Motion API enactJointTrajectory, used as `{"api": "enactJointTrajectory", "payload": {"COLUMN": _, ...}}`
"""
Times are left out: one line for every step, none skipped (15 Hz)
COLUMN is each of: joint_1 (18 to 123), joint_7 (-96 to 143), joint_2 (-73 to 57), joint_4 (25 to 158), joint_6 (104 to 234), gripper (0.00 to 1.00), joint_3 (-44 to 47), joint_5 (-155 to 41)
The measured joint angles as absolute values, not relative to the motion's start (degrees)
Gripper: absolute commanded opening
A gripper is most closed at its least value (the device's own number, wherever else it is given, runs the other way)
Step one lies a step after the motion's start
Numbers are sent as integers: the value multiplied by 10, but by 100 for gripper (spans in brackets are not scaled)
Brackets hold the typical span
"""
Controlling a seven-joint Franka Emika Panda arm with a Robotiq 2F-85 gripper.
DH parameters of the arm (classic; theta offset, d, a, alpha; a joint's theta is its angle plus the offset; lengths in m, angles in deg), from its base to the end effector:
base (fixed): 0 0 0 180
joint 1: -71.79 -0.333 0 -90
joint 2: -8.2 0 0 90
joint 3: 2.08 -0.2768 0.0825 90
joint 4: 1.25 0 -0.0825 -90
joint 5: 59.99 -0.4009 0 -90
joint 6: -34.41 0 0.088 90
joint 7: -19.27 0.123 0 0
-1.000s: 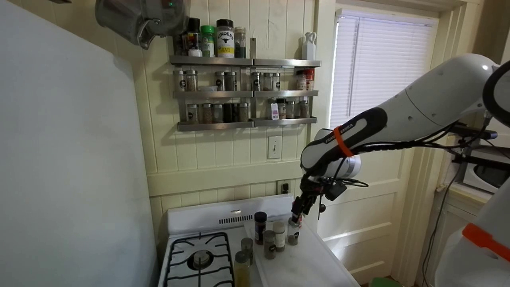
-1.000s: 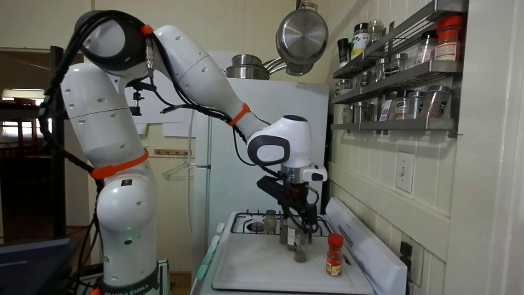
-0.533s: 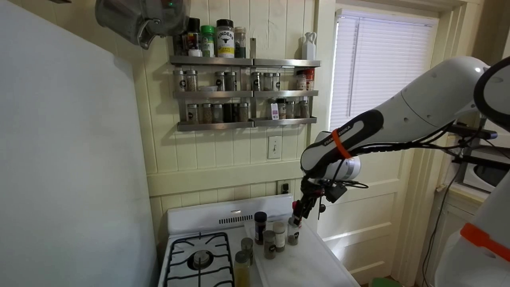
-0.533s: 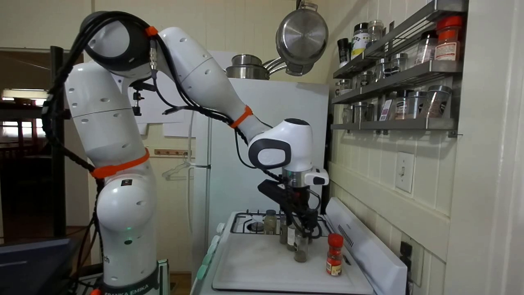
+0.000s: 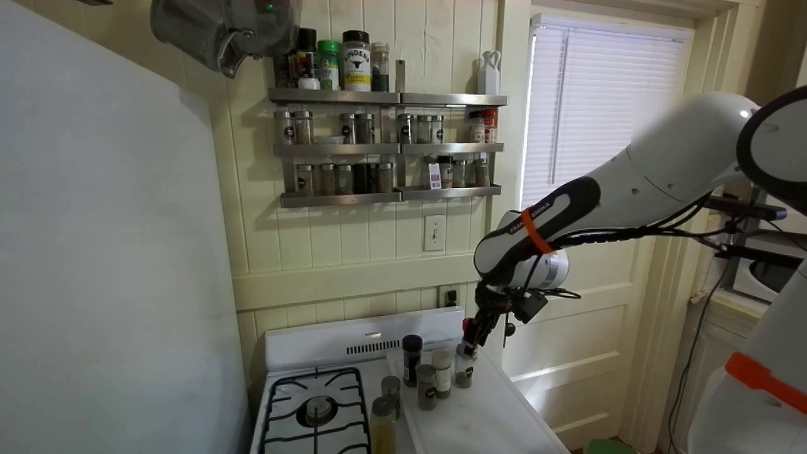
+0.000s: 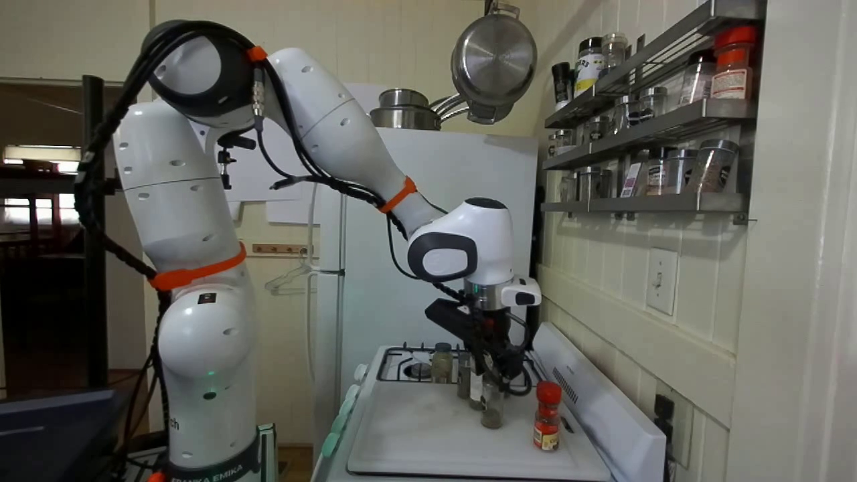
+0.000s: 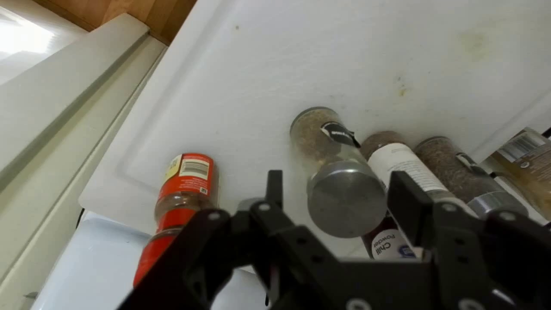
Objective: Put the grey lid for the bottle on the right, on the stove
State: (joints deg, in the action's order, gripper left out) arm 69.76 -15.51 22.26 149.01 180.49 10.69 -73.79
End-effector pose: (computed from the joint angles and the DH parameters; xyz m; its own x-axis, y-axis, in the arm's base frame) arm 0.4501 -0.0805 0.2805 0.9481 0.2120 0.2370 0.2405 -0.9656 -0.0984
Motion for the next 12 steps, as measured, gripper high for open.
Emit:
{"api": "enactJointTrajectory", "payload": {"joint_1": 698, "joint_7": -158, "joint_2": 220, "joint_4": 1490, "joint_6": 1810, "gripper": 43, "joint_3": 107, "joint_5": -741}}
{"api": "enactJointTrajectory", "payload": {"joint_1": 698, "joint_7": -160, "joint_2": 218, "joint_4": 1490, "joint_6": 1815, "gripper": 44, "joint_3": 107, "joint_5": -744}}
{"api": "enactJointTrajectory", "payload": {"joint_1": 698, "joint_7": -162, "joint_2": 218, "joint_4": 1490, "joint_6": 1817, "gripper": 47, "joint_3": 107, "joint_5": -747}}
{"api": "enactJointTrajectory", "payload": {"joint_1": 698, "joint_7": -164, "joint_2": 217, "joint_4": 1490, "joint_6": 1819, "gripper": 64, "joint_3": 107, "joint_5": -750}}
{"api": "enactJointTrajectory", "payload": {"joint_1": 698, "joint_7": -167, "joint_2": 217, "joint_4": 1490, "joint_6": 1819, "gripper": 71, "joint_3": 107, "joint_5": -752}}
{"api": "enactJointTrajectory", "payload": {"joint_1": 698, "joint_7": -168, "joint_2": 217, "joint_4": 1490, "joint_6": 1820, "gripper": 78, "joint_3": 107, "joint_5": -754}}
{"api": "enactJointTrajectory", "payload": {"joint_1": 698, "joint_7": -170, "joint_2": 217, "joint_4": 1490, "joint_6": 1821, "gripper": 85, "joint_3": 107, "joint_5": -756}}
{"api": "enactJointTrajectory", "payload": {"joint_1": 697, "joint_7": -172, "joint_2": 216, "joint_4": 1490, "joint_6": 1822, "gripper": 92, "joint_3": 107, "joint_5": -758}}
{"api": "enactJointTrajectory", "payload": {"joint_1": 697, "joint_7": -174, "joint_2": 216, "joint_4": 1490, "joint_6": 1822, "gripper": 99, "joint_3": 107, "joint_5": -761}}
{"api": "enactJointTrajectory", "payload": {"joint_1": 697, "joint_7": -179, "joint_2": 216, "joint_4": 1490, "joint_6": 1822, "gripper": 100, "joint_3": 107, "joint_5": -765}}
{"api": "enactJointTrajectory", "payload": {"joint_1": 697, "joint_7": -182, "joint_2": 216, "joint_4": 1490, "joint_6": 1822, "gripper": 100, "joint_3": 107, "joint_5": -769}}
{"api": "enactJointTrajectory", "payload": {"joint_1": 696, "joint_7": -186, "joint_2": 216, "joint_4": 1490, "joint_6": 1822, "gripper": 100, "joint_3": 107, "joint_5": -773}}
